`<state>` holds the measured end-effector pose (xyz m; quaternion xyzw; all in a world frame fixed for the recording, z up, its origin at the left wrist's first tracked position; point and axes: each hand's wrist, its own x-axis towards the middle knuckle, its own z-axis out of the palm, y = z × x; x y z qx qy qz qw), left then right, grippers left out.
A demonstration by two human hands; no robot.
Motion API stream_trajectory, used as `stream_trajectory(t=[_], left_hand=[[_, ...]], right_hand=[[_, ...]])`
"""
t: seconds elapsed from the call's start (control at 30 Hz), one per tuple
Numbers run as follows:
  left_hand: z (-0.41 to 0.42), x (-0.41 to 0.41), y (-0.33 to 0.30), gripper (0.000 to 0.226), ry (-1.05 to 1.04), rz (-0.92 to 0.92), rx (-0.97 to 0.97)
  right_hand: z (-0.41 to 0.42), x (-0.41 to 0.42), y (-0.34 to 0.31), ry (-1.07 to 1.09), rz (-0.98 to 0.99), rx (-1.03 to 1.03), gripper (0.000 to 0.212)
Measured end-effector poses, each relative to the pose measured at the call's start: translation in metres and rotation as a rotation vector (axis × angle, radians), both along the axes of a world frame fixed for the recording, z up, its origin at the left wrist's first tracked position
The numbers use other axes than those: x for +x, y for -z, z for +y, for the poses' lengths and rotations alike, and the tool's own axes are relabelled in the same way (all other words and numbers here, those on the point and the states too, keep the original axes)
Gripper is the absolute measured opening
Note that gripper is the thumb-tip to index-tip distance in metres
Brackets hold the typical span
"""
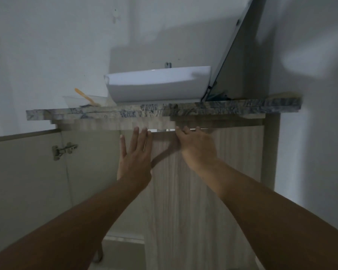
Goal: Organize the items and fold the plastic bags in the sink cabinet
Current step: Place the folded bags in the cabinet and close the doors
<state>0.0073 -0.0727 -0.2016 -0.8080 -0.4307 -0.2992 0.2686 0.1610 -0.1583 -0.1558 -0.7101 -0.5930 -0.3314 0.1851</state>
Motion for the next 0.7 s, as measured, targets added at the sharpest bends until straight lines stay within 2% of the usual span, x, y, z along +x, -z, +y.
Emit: stream_trajectory(t=[0.17, 0.4, 0.7], left_hand=[[0.03, 0.015, -0.007, 0.109, 0.04, -0.03, -0.137], [0.073, 0.034, -0.01, 0.111, 0.095, -0.018, -0.159], [0.098, 0.045, -0.018, 0.113, 0.133, 0.008, -0.192]], right_hand=[[0.026, 0.006, -0.003, 0.106, 0.0, -0.058, 0.057], [0.058, 0.013, -0.002, 0.238, -0.056, -0.125, 0.07], [0.071, 0.02, -0.002, 0.24, -0.152, -0.048, 0.033]])
